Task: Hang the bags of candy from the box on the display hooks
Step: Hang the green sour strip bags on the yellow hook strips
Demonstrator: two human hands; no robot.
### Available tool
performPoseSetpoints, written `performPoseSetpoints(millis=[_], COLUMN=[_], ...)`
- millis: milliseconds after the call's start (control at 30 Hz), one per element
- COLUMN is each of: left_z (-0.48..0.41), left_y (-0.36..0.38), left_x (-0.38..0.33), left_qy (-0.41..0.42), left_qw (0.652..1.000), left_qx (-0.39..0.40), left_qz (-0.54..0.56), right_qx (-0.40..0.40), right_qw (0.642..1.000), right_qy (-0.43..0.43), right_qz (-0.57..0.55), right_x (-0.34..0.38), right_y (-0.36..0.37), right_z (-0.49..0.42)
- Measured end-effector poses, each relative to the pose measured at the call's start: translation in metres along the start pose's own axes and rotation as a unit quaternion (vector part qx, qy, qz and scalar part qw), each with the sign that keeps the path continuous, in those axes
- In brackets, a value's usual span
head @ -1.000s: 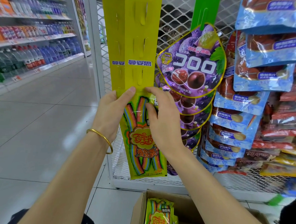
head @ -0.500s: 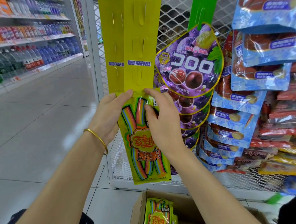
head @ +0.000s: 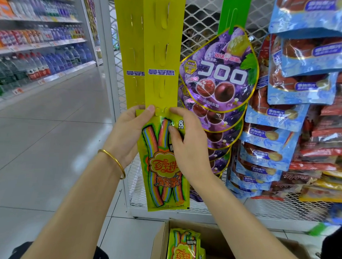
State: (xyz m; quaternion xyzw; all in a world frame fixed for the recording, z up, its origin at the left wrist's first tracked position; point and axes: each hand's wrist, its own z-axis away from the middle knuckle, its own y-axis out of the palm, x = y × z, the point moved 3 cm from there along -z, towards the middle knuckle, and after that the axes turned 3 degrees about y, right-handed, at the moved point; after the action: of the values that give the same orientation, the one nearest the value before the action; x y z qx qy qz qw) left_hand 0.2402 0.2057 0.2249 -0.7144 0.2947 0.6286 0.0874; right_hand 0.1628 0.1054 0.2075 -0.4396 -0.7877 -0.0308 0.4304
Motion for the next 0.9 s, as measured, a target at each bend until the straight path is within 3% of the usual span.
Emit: performPoseSetpoints(millis=[167,433,667,900], left_z=[0.0,-0.013,-0.032,-0.031], left_y=[-0.006,-0.008,0.004,0.01], left_x=[0.004,0.019,0.023,0.021], left_qy=[0.012,0.04,0.118,0.165], left_qw=[0.999,0.994,0.926,0.892], left_qx=[0.005,-0.047,-0.081,-0.089], left_qz=[-0.031,-0.092,-0.35,-0.411], right_qx=[0.01,0.018,0.003,-0.018], right_qw=[0.997,0.996,0.993,0.992], right_qy=[0.065,0.067,0.056,0.044], right_qz=[-0.046,0.054,0.099,0.117], right_x=[-0.011,-0.014,-0.012,-0.026], right_y=[0.002,0.003,0.002,0.007], right_z=[0.008,-0.002,-0.003,-0.001])
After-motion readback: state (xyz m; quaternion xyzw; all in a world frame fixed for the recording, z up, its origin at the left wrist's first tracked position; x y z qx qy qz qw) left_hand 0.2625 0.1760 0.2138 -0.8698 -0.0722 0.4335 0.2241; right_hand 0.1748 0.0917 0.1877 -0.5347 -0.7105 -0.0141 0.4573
